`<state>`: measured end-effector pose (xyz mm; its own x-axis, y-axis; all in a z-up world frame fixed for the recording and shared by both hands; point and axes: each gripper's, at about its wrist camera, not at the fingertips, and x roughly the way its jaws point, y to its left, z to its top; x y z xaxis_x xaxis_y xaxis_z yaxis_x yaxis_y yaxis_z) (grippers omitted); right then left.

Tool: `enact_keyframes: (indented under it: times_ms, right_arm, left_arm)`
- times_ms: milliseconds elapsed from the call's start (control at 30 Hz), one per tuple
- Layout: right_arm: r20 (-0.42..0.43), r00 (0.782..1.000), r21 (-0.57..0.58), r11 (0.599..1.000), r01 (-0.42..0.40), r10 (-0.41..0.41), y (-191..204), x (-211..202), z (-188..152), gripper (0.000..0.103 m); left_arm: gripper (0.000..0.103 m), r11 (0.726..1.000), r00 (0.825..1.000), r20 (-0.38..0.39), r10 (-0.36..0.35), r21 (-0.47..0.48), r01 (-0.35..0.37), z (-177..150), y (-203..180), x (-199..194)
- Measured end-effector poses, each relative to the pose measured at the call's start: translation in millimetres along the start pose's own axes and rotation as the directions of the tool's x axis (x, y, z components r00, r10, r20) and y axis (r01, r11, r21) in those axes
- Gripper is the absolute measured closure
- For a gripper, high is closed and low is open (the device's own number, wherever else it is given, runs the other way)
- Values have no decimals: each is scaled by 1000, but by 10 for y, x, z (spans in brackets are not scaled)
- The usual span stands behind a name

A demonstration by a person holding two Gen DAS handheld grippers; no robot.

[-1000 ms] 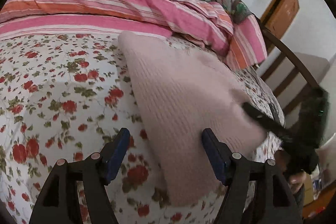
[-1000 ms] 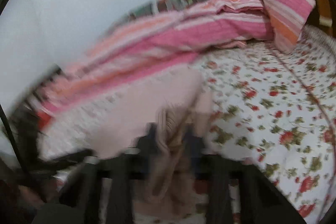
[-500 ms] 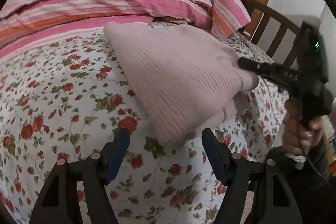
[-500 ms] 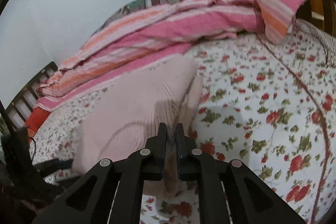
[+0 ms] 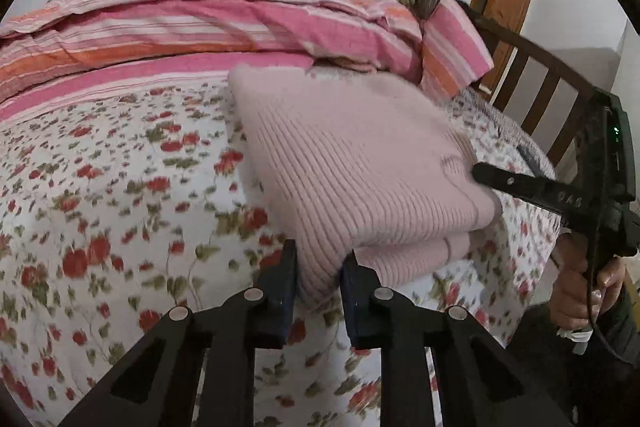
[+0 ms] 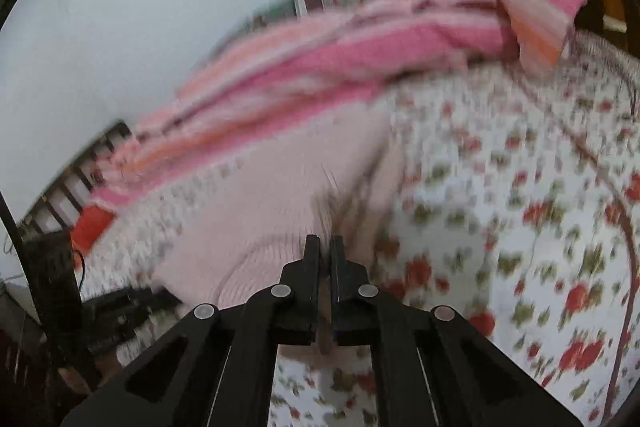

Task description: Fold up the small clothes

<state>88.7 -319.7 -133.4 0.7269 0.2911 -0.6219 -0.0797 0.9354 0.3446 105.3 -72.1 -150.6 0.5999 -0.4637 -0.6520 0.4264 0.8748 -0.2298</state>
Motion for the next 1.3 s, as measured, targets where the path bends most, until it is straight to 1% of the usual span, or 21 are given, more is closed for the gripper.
enact_keyframes:
  times_ms: [67, 100, 133, 200, 233, 300, 367, 467, 533, 600, 700, 833, 867, 900, 933, 1000, 1067, 1133, 1167, 1233, 1300]
  right_arm:
    - [0, 999, -59, 997, 55, -55, 106, 30, -47, 99]
    - [13, 998, -76, 995, 66, -65, 149, 2, -33, 98]
    - [18, 999, -71, 996, 52, -51, 154, -26, -6, 97]
    - [37, 999, -38, 999, 11, -9, 123, -86, 104, 89]
    - [48, 999, -25, 1000, -6, 7, 97, -99, 164, 82]
    - [65, 998, -5, 1000, -19, 20, 68, -63, 288, 41]
    - [54, 998, 17, 1000, -20, 19, 35, 54, 394, 27]
    - [-40, 999, 89, 996, -16, 20, -77, 404, 464, 27]
    - [-103, 993, 162, 986, -41, 59, -204, 638, 412, 27]
    - [-75, 991, 220, 971, -92, 111, -311, 686, 348, 25]
    - [-89, 987, 223, 969, -109, 132, -302, 740, 356, 25]
    - [-112, 980, 232, 964, -133, 162, -286, 839, 367, 25]
    - [-119, 979, 225, 965, -136, 166, -266, 851, 369, 30]
    - [-127, 972, 224, 961, -164, 196, -250, 856, 374, 44]
    - [-134, 968, 236, 955, -177, 213, -265, 856, 383, 46]
    - [-135, 962, 240, 950, -200, 236, -268, 831, 408, 60]
    - [-130, 964, 230, 953, -200, 233, -242, 769, 445, 64]
    - [-107, 972, 208, 961, -182, 207, -130, 644, 524, 67]
    - [-86, 976, 189, 965, -183, 202, -23, 556, 597, 67]
    - [-49, 978, 167, 967, -192, 203, 188, 421, 753, 68]
    - [-28, 987, 133, 979, -155, 160, 483, 324, 938, 68]
  left_arm:
    - [80, 1000, 1000, 5, -8, 9, 8, -23, -37, -39]
    - [76, 1000, 1000, 4, -13, 10, 13, -19, -37, -73]
    - [76, 1000, 1000, 4, -24, 5, 24, -17, -10, -123]
    - [65, 1000, 1000, 9, -28, -9, 28, -32, 60, -216]
    - [59, 999, 999, 17, -27, -19, 27, -36, 99, -262]
    - [42, 997, 998, 42, -38, -58, 41, -25, 217, -356]
    - [41, 992, 995, 77, -64, -106, 72, -6, 368, -472]
    - [41, 987, 994, 94, -61, -144, 74, 55, 518, -515]
    - [41, 984, 993, 107, -57, -159, 74, 127, 620, -529]
    - [41, 983, 991, 120, -53, -166, 73, 191, 682, -526]
    - [41, 975, 986, 147, -72, -200, 101, 322, 818, -468]
    - [41, 949, 974, 196, -111, -271, 162, 521, 1021, -344]
    - [41, 945, 972, 206, -114, -279, 171, 557, 1046, -318]
    - [41, 941, 969, 217, -115, -289, 176, 590, 1069, -291]
    - [41, 935, 966, 229, -118, -302, 185, 619, 1107, -258]
    - [41, 923, 960, 249, -127, -324, 207, 607, 1179, -219]
    - [41, 913, 956, 264, -131, -345, 220, 554, 1262, -209]
    - [41, 905, 957, 262, -129, -364, 221, 549, 1341, -207]
    - [41, 906, 957, 263, -121, -365, 215, 547, 1379, -217]
    - [41, 915, 961, 268, -70, -367, 169, 535, 1463, -251]
    - [41, 907, 963, 263, -50, -392, 154, 508, 1562, -276]
